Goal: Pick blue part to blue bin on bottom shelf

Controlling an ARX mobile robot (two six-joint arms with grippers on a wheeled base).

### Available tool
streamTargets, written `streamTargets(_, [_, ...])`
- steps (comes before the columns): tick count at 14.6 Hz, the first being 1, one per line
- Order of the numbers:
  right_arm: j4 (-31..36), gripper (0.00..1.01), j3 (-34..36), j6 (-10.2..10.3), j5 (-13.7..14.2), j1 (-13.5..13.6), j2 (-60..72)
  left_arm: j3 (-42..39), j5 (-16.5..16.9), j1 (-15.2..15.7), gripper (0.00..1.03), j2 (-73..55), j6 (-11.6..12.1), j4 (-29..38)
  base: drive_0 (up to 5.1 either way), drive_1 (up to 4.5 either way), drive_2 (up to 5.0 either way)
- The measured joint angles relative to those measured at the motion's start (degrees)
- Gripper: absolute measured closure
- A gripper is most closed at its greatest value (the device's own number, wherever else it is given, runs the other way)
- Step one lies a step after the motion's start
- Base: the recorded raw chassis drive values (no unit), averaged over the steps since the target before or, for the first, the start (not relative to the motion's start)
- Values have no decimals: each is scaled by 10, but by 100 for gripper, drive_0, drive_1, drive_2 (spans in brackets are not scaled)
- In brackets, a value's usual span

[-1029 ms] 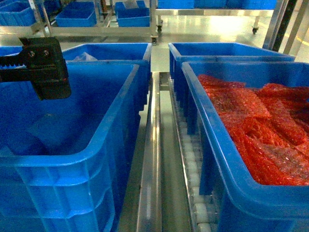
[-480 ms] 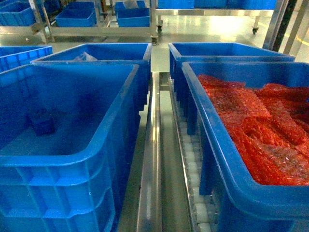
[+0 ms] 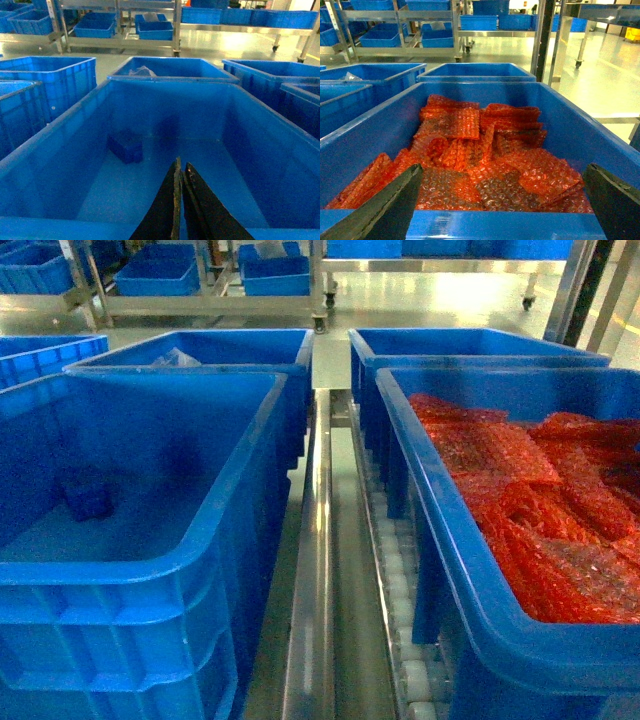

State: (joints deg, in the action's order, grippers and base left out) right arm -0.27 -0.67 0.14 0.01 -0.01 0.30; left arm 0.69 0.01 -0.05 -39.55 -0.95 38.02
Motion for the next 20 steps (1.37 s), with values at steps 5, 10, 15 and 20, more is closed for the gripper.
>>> streamTargets(5, [0, 3, 0, 0, 0, 0, 0, -1, 0, 0, 101, 134, 0, -120, 0, 0, 0])
streamTargets(10, [0, 3, 0, 0, 0, 0, 0, -1, 0, 0, 101, 227, 0, -210, 0, 0, 0])
streamTargets(15, [0, 3, 0, 0, 0, 0, 0, -1, 0, 0, 101, 287, 0, -272, 0, 0, 0])
streamTargets(20, [0, 3, 0, 0, 0, 0, 0, 0, -1, 0, 101, 391, 1, -386, 0, 0, 0])
